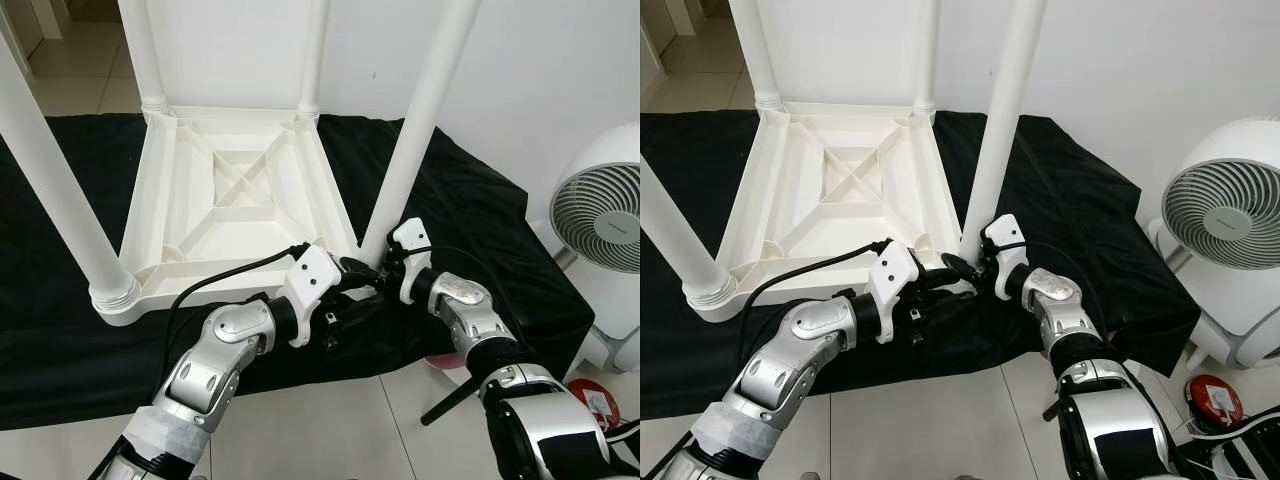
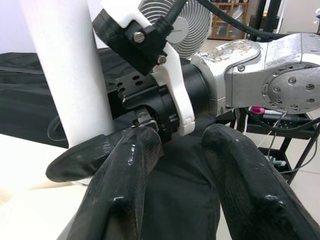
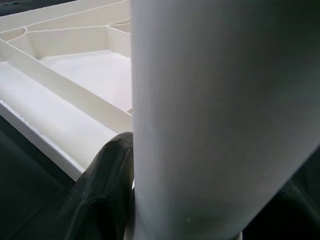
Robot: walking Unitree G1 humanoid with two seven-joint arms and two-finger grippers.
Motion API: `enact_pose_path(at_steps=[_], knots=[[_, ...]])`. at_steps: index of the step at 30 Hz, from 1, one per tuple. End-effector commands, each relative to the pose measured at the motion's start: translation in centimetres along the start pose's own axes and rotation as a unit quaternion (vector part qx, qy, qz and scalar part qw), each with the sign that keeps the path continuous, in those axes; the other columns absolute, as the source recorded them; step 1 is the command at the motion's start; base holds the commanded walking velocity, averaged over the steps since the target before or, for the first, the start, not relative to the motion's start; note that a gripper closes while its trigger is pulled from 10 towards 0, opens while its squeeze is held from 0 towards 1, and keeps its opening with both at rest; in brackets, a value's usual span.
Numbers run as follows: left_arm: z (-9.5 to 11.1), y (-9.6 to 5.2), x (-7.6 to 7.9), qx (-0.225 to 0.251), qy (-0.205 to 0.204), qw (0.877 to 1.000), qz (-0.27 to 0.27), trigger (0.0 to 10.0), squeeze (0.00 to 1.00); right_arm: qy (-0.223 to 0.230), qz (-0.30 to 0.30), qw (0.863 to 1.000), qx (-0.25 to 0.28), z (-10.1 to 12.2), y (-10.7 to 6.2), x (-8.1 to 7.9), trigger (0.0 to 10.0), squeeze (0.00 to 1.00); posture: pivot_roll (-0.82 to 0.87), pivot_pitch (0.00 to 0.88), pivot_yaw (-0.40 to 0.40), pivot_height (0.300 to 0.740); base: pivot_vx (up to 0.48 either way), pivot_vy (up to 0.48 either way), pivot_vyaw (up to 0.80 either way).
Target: Building children table
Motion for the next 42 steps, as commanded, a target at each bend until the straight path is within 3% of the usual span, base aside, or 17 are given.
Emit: enact_pose_path(at_steps=[1, 8, 11, 13, 15, 16, 17, 18, 24, 30, 31, 37, 42], knots=[[0.0, 0.1, 0.0, -0.002, -0.001, 1.000, 0.006, 10.0, 0.00, 0.001, -0.021, 0.999, -0.024, -1.6, 0.0, -0.2, 10.0, 0.00, -0.03, 0.000, -0.095, 0.740, 0.000, 0.000, 0.00], [0.0, 0.2, 0.6, -0.001, -0.004, 1.000, 0.000, 10.0, 0.00, 0.015, -0.060, 0.998, -0.003, -1.6, 0.4, -1.5, 10.0, 0.00, -0.04, 0.000, -0.095, 0.740, 0.000, 0.000, 0.00], [0.0, 0.3, 0.6, 0.000, -0.005, 1.000, -0.003, 10.0, 0.00, 0.042, -0.151, 0.988, 0.009, -1.7, 0.3, -0.8, 10.0, 0.00, -0.04, 0.000, -0.102, 0.740, 0.000, 0.000, 0.00], [0.0, 0.3, 0.6, 0.000, -0.005, 1.000, -0.003, 10.0, 0.00, 0.042, -0.151, 0.988, 0.009, -1.7, 0.3, -0.8, 10.0, 0.00, -0.04, 0.000, -0.102, 0.740, 0.000, 0.000, 0.00], [0.0, 0.4, 0.6, 0.001, -0.004, 1.000, -0.004, 10.0, 0.00, 0.074, -0.281, 0.957, 0.022, -2.4, -0.7, 0.1, 10.0, 0.00, -0.03, 0.000, -0.105, 0.740, 0.000, 0.000, 0.00], [0.0, 0.4, 0.6, 0.001, -0.004, 1.000, -0.004, 10.0, 0.00, 0.074, -0.281, 0.957, 0.022, -2.4, -0.7, 0.1, 10.0, 0.00, -0.03, 0.000, -0.105, 0.740, 0.000, 0.000, 0.00], [0.0, 0.4, 0.7, 0.002, -0.004, 1.000, -0.004, 10.0, 0.00, 0.085, -0.333, 0.939, 0.034, -2.6, -1.4, 0.3, 10.0, 0.00, -0.03, 0.000, -0.106, 0.740, 0.000, 0.000, 0.00], [0.1, 0.5, 0.7, 0.002, -0.004, 1.000, -0.004, 10.0, 0.00, 0.098, -0.351, 0.930, 0.040, -2.8, -1.5, 0.0, 10.0, 0.00, -0.03, 0.000, -0.107, 0.740, 0.000, 0.000, 0.00], [0.2, 0.9, 1.0, 0.006, -0.005, 1.000, -0.007, 10.0, 0.00, 0.114, -0.363, 0.924, 0.046, -2.7, -1.8, 0.1, 10.0, 0.00, -0.04, 0.000, -0.102, 0.740, 0.000, 0.000, 0.00], [0.1, 0.7, 1.1, 0.003, -0.003, 1.000, -0.009, 10.0, 0.00, 0.117, -0.355, 0.926, 0.045, -2.4, -1.8, -0.6, 10.0, 0.00, -0.03, 0.000, -0.101, 0.740, 0.000, 0.000, 0.00], [0.0, 0.6, 1.0, 0.001, -0.003, 1.000, -0.007, 10.0, 0.00, 0.120, -0.348, 0.928, 0.054, -1.9, -1.7, -0.8, 10.0, 1.00, -0.03, 0.000, -0.104, 0.740, 0.000, 0.000, 0.00], [-0.2, 0.3, 1.0, -0.002, -0.004, 1.000, -0.005, 10.0, 0.00, 0.123, -0.322, 0.935, 0.086, -0.4, -1.9, -1.3, 10.0, 1.00, -0.03, 0.000, -0.108, 0.740, 0.000, 0.000, 0.00], [-0.1, 0.3, 0.8, -0.003, -0.005, 1.000, 0.000, 10.0, 0.00, 0.104, -0.319, 0.937, 0.101, 0.0, -3.2, -0.5, 10.0, 1.00, -0.03, 0.000, -0.110, 0.740, 0.000, 0.000, 0.00]])
Point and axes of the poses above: a point about 5 cm out from each wrist's last joint towards the gripper, its own y axis pointing out of the wrist towards the gripper, its own z axis along the axis of the wrist's last joint, x = y × z, the point moved 6 cm from there along y, pointing out of the wrist towards the gripper, and after that the axes turned 10 degrees about y, right-handed, at the moved point
